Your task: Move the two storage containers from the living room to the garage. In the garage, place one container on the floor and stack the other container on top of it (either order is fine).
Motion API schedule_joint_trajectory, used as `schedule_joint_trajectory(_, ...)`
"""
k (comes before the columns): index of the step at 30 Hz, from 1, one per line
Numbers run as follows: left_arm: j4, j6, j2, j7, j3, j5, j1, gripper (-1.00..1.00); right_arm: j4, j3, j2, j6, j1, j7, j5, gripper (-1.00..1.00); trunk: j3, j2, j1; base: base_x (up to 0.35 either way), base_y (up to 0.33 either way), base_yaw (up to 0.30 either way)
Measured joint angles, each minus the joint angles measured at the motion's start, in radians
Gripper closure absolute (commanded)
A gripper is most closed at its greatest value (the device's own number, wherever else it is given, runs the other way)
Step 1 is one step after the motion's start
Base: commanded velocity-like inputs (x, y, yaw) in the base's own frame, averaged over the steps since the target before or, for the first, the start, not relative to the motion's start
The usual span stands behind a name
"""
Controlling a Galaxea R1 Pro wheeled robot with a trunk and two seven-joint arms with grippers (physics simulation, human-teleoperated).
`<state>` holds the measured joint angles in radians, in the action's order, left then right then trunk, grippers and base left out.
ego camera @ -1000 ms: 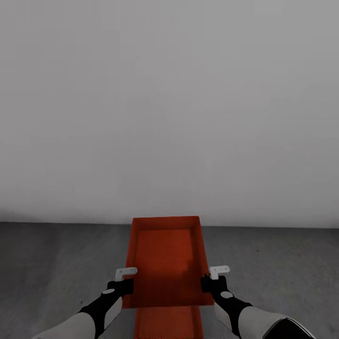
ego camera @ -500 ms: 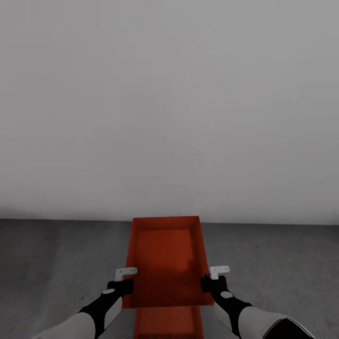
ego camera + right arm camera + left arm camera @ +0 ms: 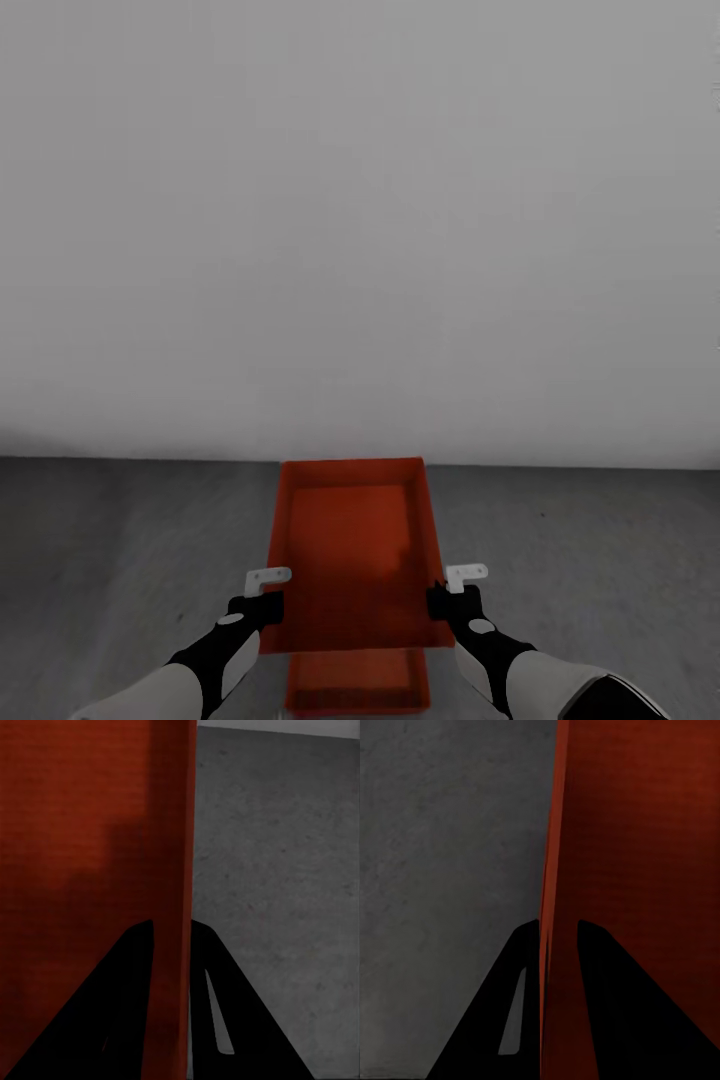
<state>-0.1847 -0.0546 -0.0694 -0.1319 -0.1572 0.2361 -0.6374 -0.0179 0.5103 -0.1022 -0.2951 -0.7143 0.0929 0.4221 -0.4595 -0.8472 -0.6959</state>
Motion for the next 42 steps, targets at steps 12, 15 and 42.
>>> schedule_joint_trajectory(12,0.0,0.001,0.0,0.0,0.0,0.0,0.0,1.0,0.0,0.0,0.0,0.001,0.0,0.0,0.0,1.0,0.0,0.0,0.0,-0.318,0.0,0.0)
schedule_joint_trajectory(15,0.0,0.002,0.0,0.0,0.0,0.0,0.0,1.0,0.0,-0.001,0.0,0.001,0.0,0.0,0.0,1.0,0.0,0.0,0.0,-0.088,0.0,0.0)
schedule_joint_trajectory(42,0.0,0.0,0.001,0.001,0.0,-0.001,0.0,1.0,-0.001,0.005,-0.001,-0.001,0.0,0.001,0.007,1.0,0.0,0.0,0.001,-0.004,0.0,0.0)
